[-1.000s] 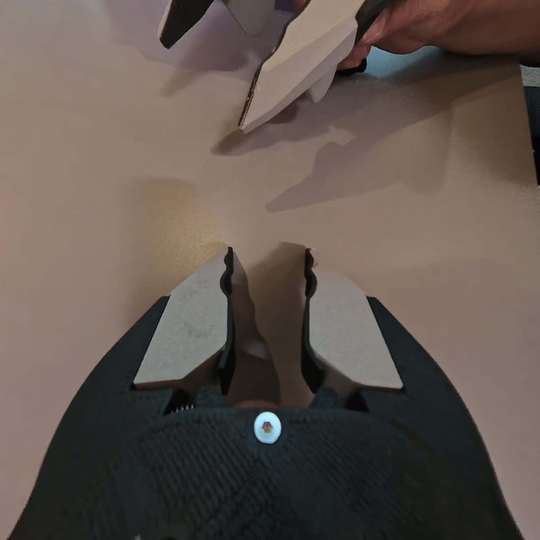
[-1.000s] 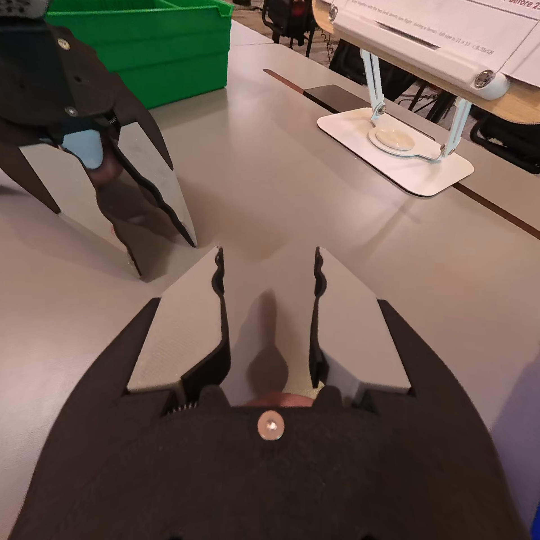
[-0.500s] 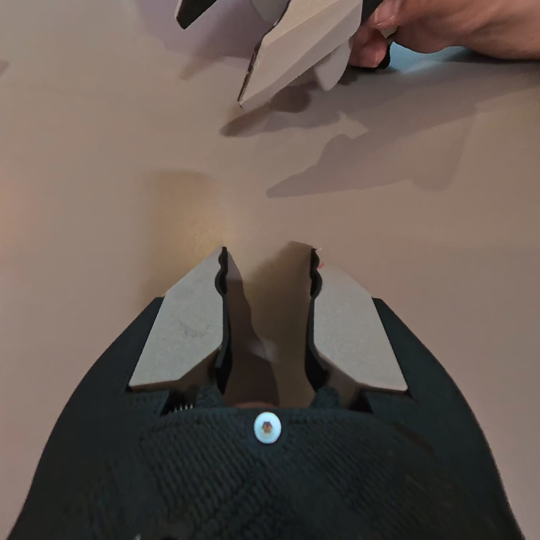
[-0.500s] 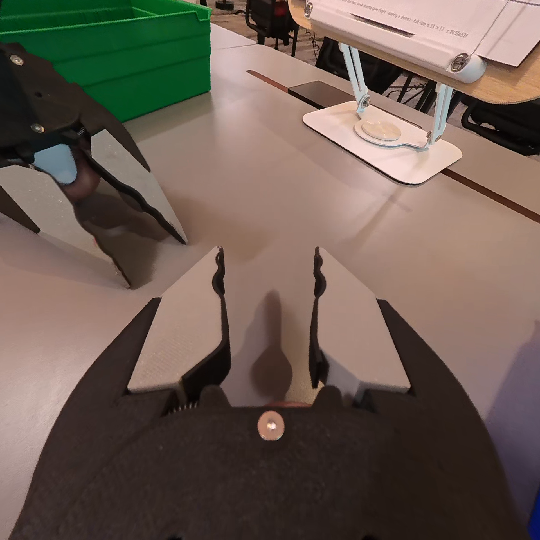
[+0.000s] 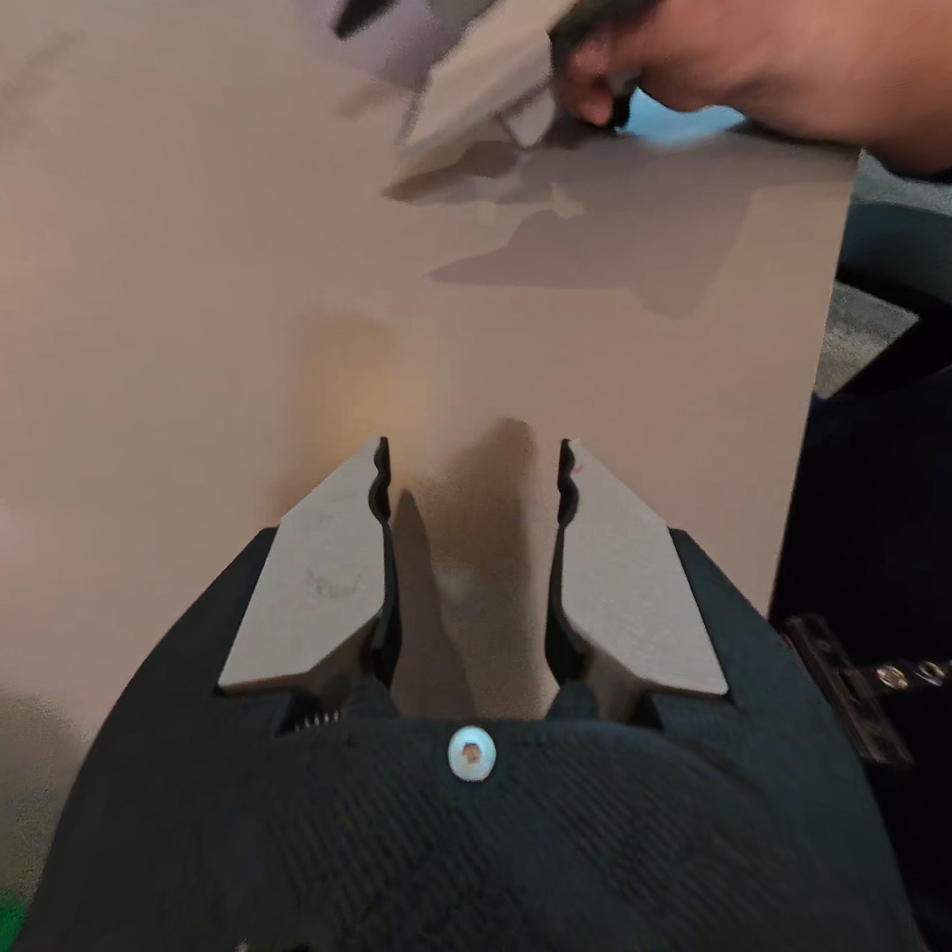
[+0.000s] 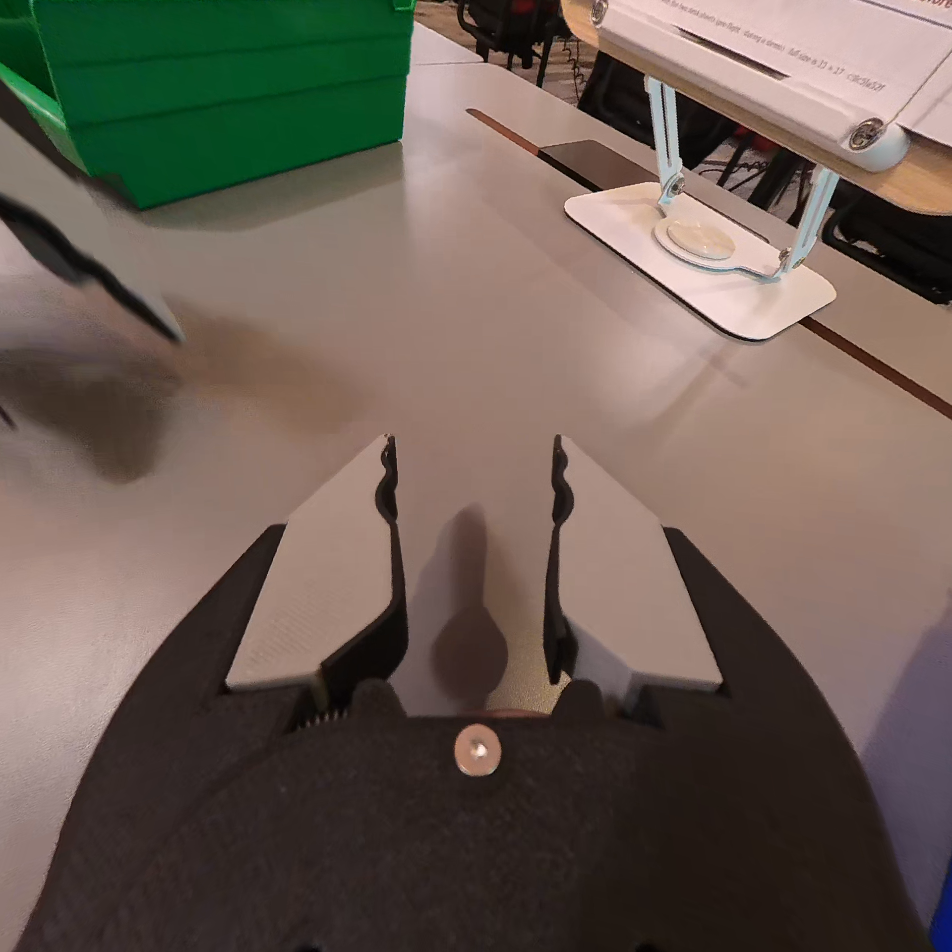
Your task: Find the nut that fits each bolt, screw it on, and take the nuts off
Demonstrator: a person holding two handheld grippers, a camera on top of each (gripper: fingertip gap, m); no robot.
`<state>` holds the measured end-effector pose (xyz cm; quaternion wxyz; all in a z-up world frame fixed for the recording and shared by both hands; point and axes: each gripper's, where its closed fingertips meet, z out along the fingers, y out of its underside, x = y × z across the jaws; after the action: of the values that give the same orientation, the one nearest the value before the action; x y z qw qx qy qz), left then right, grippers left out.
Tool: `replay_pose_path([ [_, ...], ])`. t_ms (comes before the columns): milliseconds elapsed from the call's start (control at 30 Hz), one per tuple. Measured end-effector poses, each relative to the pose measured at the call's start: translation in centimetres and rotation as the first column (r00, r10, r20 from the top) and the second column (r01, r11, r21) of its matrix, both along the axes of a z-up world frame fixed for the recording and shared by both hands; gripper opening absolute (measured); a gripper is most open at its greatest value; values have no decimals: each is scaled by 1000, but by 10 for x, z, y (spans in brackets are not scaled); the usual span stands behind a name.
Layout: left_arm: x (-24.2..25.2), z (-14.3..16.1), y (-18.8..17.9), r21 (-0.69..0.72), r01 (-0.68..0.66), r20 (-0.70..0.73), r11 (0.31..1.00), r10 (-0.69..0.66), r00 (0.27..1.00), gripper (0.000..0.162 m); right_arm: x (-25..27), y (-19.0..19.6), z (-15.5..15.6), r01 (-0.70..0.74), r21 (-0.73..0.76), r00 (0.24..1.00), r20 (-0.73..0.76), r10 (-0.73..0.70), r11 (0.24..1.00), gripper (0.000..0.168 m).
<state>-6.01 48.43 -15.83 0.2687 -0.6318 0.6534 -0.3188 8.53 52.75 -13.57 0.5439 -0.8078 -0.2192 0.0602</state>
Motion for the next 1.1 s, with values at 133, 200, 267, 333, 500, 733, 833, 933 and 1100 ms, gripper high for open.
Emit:
replay_pose_path([
  [133, -62, 71, 53, 14, -179, 85, 984, 177, 981, 57, -1, 0, 0, -1, 4, 1000, 11, 1, 1000, 58],
  [200, -97, 98, 88, 27, -286, 107, 958, 282, 953, 63, -3, 0, 0, -8, 4, 1000, 7, 8, 1000, 58],
  [267, -132, 110, 130, 87, -396, 95, 914, 388, 917, 62, -6, 0, 0, -16, 2, 1000, 7, 16, 1000, 58],
  [333, -160, 107, 171, 150, -478, 54, 865, 476, 878, 62, -7, 0, -1, -16, 1, 1000, 22, 16, 1000, 58],
  [500, -177, 57, 217, 47, -489, -142, 871, 491, 860, 50, -6, 2, -3, -11, 2, 999, 42, 11, 1000, 57],
  [733, -192, -11, 235, 134, -398, -472, 908, 412, 780, 54, -1, 4, 0, 4, 2, 1000, -5, -4, 1000, 56],
  [833, -192, -27, 232, 117, -368, -525, 922, 372, 765, 51, -1, 4, 0, 2, 0, 1000, -8, -2, 1000, 56],
  [933, -187, -26, 234, 114, -370, -503, 922, 375, 779, 28, -2, 3, 0, 0, 8, 1000, 2, 0, 1000, 56],
  [1100, -190, -26, 230, 125, -348, -515, 929, 360, 778, 19, -3, 3, 1, -2, 16, 1000, 19, 2, 1000, 55],
])
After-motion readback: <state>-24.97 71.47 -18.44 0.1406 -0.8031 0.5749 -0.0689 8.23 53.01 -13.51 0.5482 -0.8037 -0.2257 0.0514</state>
